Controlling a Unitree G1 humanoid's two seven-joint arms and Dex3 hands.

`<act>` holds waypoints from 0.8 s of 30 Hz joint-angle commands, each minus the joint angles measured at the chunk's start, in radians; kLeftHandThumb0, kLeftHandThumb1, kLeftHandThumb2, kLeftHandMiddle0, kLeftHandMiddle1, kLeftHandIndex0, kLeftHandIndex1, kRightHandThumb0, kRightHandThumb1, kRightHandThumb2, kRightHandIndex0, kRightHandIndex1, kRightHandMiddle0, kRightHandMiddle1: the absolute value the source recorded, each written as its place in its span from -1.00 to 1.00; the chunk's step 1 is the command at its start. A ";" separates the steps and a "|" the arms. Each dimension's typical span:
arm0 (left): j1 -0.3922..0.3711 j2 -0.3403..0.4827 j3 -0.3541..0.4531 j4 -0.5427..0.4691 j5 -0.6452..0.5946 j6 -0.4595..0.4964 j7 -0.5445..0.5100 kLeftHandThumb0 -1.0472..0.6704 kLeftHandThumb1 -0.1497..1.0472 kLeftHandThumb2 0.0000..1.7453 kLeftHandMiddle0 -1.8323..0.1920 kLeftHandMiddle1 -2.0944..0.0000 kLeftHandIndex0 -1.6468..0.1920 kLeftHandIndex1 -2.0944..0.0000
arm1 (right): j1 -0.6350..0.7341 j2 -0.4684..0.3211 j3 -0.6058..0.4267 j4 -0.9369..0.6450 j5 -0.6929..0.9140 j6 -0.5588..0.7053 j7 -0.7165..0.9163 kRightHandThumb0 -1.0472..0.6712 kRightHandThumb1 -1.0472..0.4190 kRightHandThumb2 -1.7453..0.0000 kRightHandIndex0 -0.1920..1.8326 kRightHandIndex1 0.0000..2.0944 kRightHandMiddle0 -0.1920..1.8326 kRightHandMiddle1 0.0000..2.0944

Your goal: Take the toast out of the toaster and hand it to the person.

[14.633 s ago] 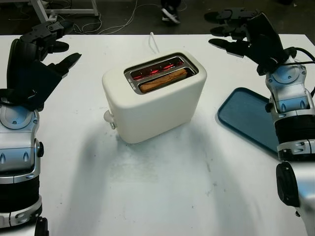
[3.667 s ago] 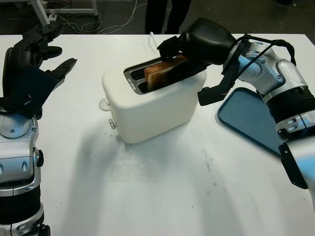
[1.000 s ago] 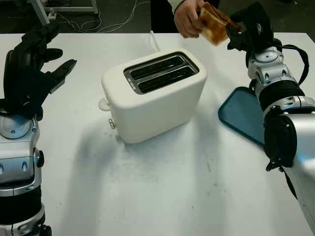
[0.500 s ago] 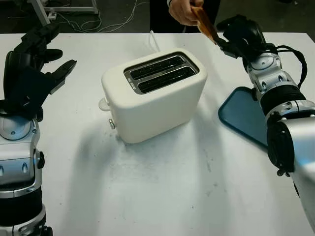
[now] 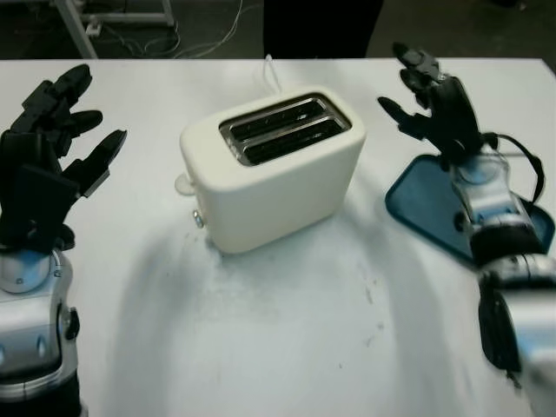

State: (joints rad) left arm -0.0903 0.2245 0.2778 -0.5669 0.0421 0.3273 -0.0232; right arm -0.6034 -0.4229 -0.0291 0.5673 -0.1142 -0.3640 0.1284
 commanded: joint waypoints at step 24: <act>0.337 -0.248 -0.185 0.048 0.080 -0.331 0.151 -0.11 0.79 -0.52 0.73 0.42 0.48 0.95 | 0.636 0.317 0.025 -0.762 0.230 0.299 0.020 -0.47 -0.83 0.37 -0.70 -0.97 -0.71 -0.99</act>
State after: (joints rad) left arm 0.2387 -0.0186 0.0831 -0.5335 0.1246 0.0223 0.1164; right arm 0.0197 -0.1171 -0.0081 -0.1748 0.1221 -0.0832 0.1605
